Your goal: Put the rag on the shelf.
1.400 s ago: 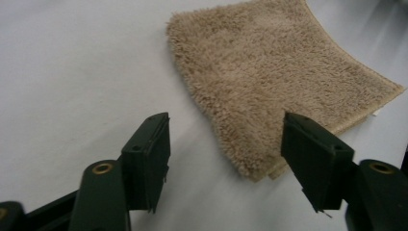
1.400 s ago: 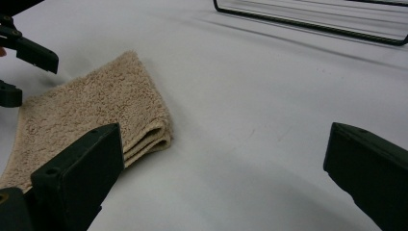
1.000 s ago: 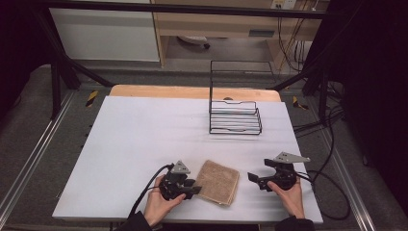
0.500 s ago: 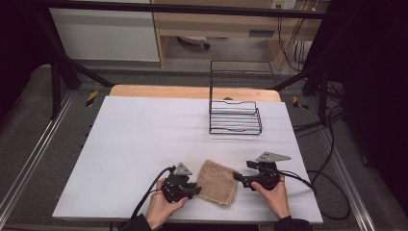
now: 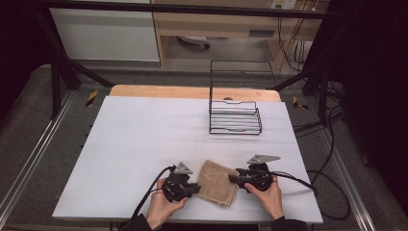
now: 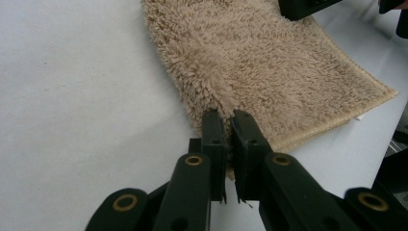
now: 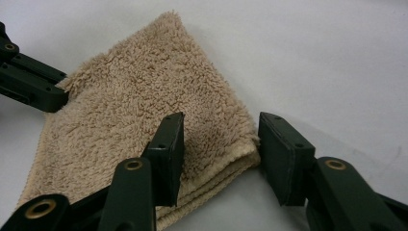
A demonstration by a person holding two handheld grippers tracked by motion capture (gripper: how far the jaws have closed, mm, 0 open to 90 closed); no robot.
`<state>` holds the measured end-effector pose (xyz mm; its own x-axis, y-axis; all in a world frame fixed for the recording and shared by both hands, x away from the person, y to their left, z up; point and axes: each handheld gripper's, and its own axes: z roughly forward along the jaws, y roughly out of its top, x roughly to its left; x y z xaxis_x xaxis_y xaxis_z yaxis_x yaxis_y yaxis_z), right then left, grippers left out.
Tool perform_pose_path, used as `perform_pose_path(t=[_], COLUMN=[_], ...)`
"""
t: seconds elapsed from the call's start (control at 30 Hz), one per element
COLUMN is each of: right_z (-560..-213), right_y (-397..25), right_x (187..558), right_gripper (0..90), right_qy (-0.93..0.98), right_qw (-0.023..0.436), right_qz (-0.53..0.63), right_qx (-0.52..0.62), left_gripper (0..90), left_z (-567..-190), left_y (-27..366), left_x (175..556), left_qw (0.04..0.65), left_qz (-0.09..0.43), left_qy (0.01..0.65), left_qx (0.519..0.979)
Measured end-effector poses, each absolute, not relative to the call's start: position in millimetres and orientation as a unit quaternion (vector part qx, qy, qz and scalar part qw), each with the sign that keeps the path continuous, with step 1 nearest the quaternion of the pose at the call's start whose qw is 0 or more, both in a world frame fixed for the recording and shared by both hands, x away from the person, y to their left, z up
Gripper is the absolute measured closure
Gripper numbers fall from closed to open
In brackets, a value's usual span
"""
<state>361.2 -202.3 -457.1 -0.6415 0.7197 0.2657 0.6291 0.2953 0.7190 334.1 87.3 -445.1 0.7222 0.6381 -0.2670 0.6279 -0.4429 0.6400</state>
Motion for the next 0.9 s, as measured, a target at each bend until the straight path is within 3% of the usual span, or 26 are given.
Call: perform_pose_path(t=[0.37,0.9], right_z=[-455.6,-447.1], right_y=[-198.1,-154.1], right_x=[361.8,394.9], right_gripper=[79.8,81.8], right_qy=[0.796,0.816], right_qw=[0.006,0.041], right_qz=[0.427,0.428], right_qx=[0.43,0.387], left_gripper=[85.4,84.5], left_z=[-438.9,-441.1], left_y=[94.9,110.0], left_x=[336.2,324.4], left_qw=[0.377,0.37], left_qz=[0.007,0.025], left_qy=[0.375,0.408], left_qx=[0.847,0.835])
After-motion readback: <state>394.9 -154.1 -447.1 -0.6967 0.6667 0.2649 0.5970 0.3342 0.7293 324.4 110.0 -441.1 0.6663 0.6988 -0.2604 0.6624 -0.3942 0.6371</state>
